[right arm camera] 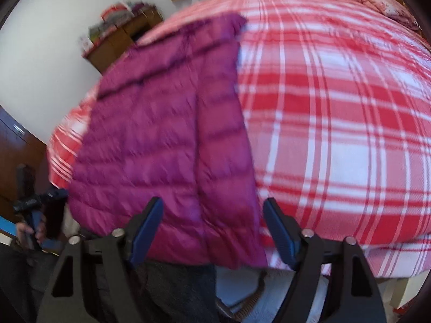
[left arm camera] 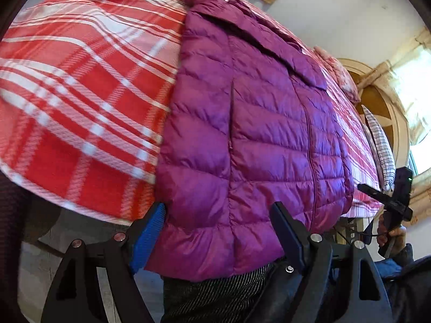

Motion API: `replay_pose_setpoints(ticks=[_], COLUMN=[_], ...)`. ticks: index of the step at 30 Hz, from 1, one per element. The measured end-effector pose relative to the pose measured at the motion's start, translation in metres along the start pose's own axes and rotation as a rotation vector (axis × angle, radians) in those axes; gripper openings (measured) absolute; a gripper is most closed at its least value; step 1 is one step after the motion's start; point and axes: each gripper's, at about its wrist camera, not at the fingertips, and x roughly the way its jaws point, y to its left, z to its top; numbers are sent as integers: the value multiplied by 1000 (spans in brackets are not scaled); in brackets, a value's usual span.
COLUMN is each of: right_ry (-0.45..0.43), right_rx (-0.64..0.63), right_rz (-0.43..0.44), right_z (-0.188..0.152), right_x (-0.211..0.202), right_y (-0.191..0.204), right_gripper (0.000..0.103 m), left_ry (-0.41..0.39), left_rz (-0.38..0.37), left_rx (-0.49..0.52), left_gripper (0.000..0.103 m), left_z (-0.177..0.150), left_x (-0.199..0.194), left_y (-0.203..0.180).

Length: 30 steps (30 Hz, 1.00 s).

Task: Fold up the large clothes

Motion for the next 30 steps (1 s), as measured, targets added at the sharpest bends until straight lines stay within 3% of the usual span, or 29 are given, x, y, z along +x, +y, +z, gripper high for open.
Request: replay_pose_setpoints(ticks=[5, 6, 7, 8, 9, 12, 15, 19, 30], right_ry=[109, 121, 123, 116, 115, 84, -8, -171, -369], right_rx=[2, -7, -20, -44, -53, -27, 23, 77, -39], right_rz=[3, 24, 39, 44, 47, 101, 204, 372, 505], right_z=[-16, -19, -22, -26, -26, -25, -19, -6, 0], right_x=[33, 34, 34, 34, 35, 30, 8, -32, -105], right_y=[-6, -4, -1, 2, 3, 3, -1, -2, 40], right_gripper=[62, 58, 47, 25, 15, 10, 8, 8, 8], left_ry=[6, 5, 3, 4, 5, -12, -72, -171, -377], left_rz=[-36, -49, -67, -70, -74, -129, -167, -275, -459], left_rx=[-13, -18, -24, -34, -48, -72, -62, -65, 52], left_gripper=[79, 67, 56, 29, 10, 4, 3, 3, 2], left_z=[-1, -2, -2, -3, -3, -1, 4, 18, 33], left_x=[10, 9, 8, 7, 7, 2, -17, -49, -125], left_y=[2, 3, 5, 9, 11, 14, 8, 0, -43])
